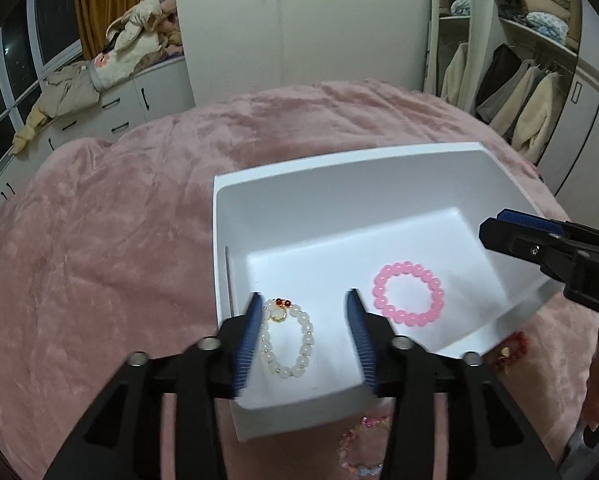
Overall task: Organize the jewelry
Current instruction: 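Carry both bracelets into the white box and open both tools, then move both tools back to the remaining jewelry on the bed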
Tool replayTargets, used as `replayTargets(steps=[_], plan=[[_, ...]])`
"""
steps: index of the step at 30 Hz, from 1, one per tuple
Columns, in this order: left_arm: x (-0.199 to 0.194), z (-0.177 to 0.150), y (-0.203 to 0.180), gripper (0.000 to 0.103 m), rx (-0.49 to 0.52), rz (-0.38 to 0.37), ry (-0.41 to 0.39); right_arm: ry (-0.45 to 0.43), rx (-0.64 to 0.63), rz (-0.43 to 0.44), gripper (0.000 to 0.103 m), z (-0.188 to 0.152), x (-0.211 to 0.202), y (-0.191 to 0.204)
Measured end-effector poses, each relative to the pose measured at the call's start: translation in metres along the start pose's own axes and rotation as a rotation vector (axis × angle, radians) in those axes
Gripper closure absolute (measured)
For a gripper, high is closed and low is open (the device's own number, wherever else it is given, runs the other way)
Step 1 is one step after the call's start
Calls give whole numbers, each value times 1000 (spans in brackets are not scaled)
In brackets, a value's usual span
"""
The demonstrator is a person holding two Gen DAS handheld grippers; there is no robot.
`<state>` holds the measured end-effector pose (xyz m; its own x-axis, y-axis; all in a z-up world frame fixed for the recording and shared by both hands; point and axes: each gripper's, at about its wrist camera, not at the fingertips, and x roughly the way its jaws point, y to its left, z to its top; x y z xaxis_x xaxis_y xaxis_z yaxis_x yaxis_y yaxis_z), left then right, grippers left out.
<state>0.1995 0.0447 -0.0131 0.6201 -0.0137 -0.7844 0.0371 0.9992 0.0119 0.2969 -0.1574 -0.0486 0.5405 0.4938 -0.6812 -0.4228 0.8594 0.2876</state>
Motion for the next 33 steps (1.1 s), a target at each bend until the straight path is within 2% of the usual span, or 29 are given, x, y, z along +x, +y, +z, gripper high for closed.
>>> replayTargets(steps=[1, 2, 3, 4, 7, 9, 16, 20, 29, 33], plan=[[-5, -1, -2, 44, 3, -3, -10, -13, -12, -8, 39, -1, -6, 2], [-12, -2, -4, 32, 7, -10, -26, -22, -23, -18, 27, -1, -11, 3], [-17, -3, -5, 19, 8, -13, -39, -34, -42, -39, 21, -2, -18, 5], [-22, -3, -7, 16, 6, -19, -52, -44, -57, -56, 14, -3, -24, 6], [-40, -7, -12, 14, 20, -40, -87, -79, -102, -111, 5, -11, -46, 11], [-49, -11, -16, 10, 30, -51, -103, -97, -108, -124, 5, -17, -61, 12], [-76, -32, -27, 10, 62, -72, -135, -144, -102, -135, 5, -40, -99, 4], [-85, -47, -29, 10, 56, -97, -123, -143, -88, -137, 5, -50, -102, -3], [-90, -79, -39, 10, 78, -102, -108, -115, -86, -137, 5, -79, -94, -11], [-87, -87, -41, 10, 74, -95, -98, -105, -29, -120, 5, -96, -91, -22]])
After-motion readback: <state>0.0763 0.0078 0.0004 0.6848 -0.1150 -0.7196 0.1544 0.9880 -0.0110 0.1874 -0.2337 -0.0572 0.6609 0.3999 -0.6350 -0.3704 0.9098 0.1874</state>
